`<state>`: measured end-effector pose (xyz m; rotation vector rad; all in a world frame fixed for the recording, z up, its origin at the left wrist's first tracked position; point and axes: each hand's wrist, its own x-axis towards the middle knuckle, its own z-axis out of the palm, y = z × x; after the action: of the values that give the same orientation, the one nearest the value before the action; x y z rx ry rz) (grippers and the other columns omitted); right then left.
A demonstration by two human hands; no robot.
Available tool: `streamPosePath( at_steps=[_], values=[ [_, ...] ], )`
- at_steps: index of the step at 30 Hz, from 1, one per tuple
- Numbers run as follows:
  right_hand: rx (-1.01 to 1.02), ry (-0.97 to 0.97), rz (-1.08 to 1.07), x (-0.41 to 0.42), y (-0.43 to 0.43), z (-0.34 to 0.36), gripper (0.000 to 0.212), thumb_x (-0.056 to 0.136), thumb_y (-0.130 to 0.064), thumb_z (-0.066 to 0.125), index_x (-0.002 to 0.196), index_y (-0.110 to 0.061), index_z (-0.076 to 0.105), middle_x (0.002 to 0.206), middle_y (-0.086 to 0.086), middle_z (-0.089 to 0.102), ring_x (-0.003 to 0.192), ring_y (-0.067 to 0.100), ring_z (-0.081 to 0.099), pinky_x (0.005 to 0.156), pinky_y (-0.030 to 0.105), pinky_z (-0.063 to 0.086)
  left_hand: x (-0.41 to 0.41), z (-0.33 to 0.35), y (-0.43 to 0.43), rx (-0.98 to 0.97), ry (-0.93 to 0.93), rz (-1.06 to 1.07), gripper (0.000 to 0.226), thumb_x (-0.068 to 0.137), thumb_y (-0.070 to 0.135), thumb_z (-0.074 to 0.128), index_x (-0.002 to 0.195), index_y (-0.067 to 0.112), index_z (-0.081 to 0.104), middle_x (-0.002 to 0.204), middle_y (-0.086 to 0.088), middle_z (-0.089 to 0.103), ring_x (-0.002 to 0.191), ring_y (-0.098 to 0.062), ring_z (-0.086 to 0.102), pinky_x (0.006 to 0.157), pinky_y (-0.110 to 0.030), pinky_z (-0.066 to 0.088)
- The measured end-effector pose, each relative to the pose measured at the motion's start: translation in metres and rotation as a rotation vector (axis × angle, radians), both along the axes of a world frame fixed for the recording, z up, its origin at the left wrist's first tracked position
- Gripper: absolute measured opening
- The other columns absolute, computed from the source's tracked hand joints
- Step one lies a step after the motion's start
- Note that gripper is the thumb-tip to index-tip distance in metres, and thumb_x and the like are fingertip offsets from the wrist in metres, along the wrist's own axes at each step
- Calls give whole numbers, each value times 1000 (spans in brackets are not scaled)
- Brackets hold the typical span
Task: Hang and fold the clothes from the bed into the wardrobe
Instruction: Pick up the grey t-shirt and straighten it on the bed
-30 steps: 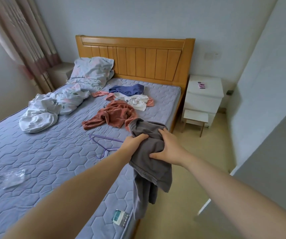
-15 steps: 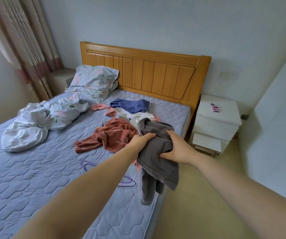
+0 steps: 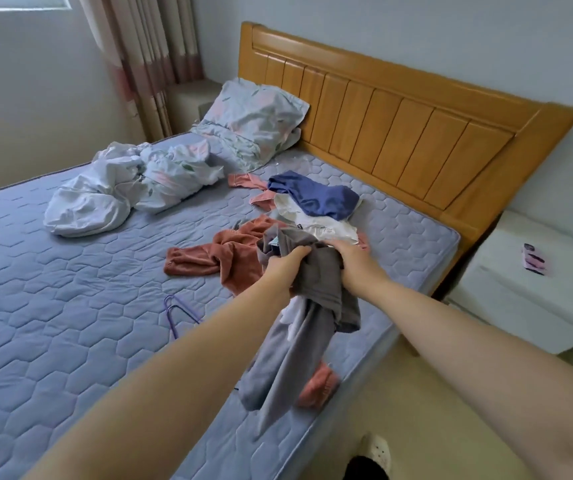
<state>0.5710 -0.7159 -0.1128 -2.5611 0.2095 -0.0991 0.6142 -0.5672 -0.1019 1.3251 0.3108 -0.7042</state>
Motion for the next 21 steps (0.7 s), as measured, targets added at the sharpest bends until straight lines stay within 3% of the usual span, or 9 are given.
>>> streamPosePath(
  at_steps=[3,5,7,10,12,14,18,20,21],
  values=[
    [133,-32,-92,51,-53,-20,41,92,-3,45,130,-14,55,125,16,56,115,32,52,99,37,42,29,-17,-49,-155,89,187,37,87,23,64,118,5,57,112,-14,66,103,-28,64,87,-40,55],
    [373,46,-119,84,-91,-34,34,94,-1,46,126,-7,56,119,15,60,114,31,54,99,33,41,46,-27,-83,-290,155,276,15,88,20,60,98,9,63,91,-7,67,82,-20,64,68,-29,56],
    [604,146,-162,110,-126,-50,25,97,-10,48,119,-7,60,113,8,62,115,25,53,100,25,40,58,-43,-114,-407,212,343,12,87,17,55,76,13,56,73,-2,51,62,-14,47,61,-23,42],
    [735,275,-213,142,-169,-79,31,102,-25,38,126,-15,55,134,8,53,128,26,47,112,40,33,69,-77,-152,-469,303,342,17,86,15,51,69,16,49,71,-1,40,62,-15,38,67,-25,36],
    [714,298,-264,157,-191,-102,41,102,-25,36,140,-10,42,144,13,45,132,28,43,114,41,30,71,-104,-170,-410,338,320,18,92,19,48,76,16,54,74,-1,45,67,-16,44,68,-27,37],
    [663,337,-323,164,-207,-127,44,102,-27,37,138,-3,43,141,17,47,129,32,44,109,38,34,71,-131,-183,-302,371,286,15,96,22,45,88,16,57,80,1,48,70,-16,47,65,-27,35],
    [453,527,-275,160,-228,-179,38,103,-23,33,103,1,62,114,24,59,110,32,53,77,31,33,79,-181,-189,-92,383,285,23,100,21,41,122,19,48,108,4,47,113,-20,46,82,-31,37],
    [356,567,-228,154,-236,-207,37,101,-20,35,68,-9,48,81,19,54,87,25,50,65,33,26,86,-209,-188,7,359,260,11,100,15,43,106,18,52,96,2,46,96,-19,48,71,-30,37],
    [330,581,-221,149,-239,-221,38,100,-20,37,64,-11,40,73,15,47,81,23,46,63,33,25,87,-221,-187,61,347,239,14,99,11,43,90,18,51,87,1,44,82,-17,46,63,-28,34]
  ],
)
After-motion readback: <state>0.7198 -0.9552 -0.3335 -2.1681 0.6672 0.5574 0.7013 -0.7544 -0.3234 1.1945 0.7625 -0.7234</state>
